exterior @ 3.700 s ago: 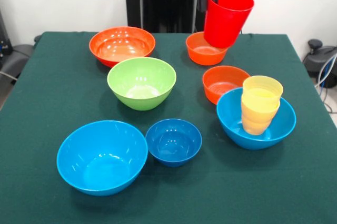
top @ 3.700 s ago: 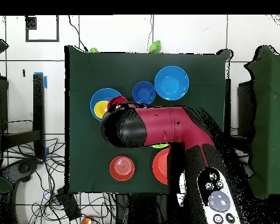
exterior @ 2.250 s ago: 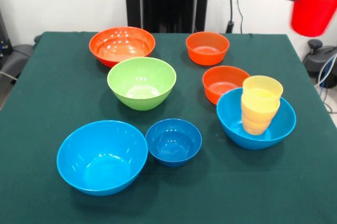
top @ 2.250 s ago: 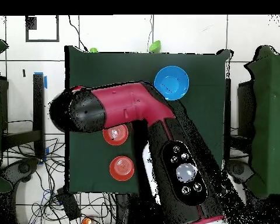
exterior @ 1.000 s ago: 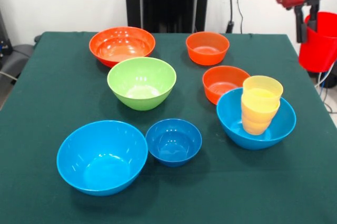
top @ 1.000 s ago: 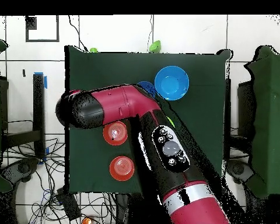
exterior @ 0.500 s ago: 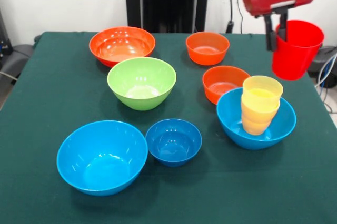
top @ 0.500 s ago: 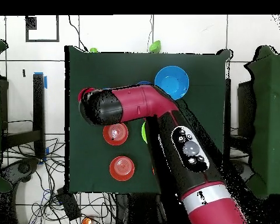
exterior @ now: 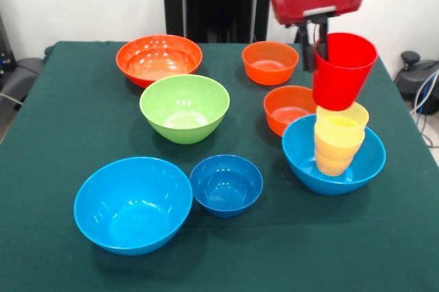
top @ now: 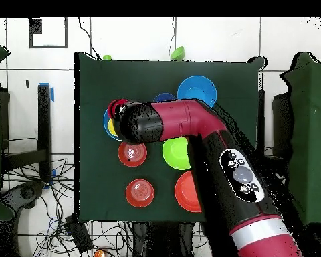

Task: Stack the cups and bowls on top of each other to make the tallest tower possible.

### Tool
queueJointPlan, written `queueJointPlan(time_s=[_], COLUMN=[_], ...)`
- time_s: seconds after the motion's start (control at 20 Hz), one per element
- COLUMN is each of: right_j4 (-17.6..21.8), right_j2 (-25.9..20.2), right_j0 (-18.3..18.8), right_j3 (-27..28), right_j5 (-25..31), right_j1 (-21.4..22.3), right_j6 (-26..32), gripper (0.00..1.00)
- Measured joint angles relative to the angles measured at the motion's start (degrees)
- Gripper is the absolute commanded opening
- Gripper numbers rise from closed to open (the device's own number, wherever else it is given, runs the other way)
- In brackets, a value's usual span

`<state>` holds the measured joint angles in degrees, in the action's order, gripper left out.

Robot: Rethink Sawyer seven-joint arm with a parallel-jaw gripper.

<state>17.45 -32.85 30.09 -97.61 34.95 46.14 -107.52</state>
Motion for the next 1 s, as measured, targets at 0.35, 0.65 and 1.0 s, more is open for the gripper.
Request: queueJointPlan(time_s=[0.35, 0.65, 1.0], right_j4=[2.26, 3.58, 4.15], right_j2=[-0.12, -0.12, -0.13], right_j0=[1.74, 1.63, 1.55], right_j3=[-2.84, -4.70, -6.78], right_j5=[-0.01, -0.01, -0.02], right_j1=[-0.76, -2.06, -3.32], right_j6=[0.00, 0.00, 0.00], gripper=[0.00, 0.00, 0.00])
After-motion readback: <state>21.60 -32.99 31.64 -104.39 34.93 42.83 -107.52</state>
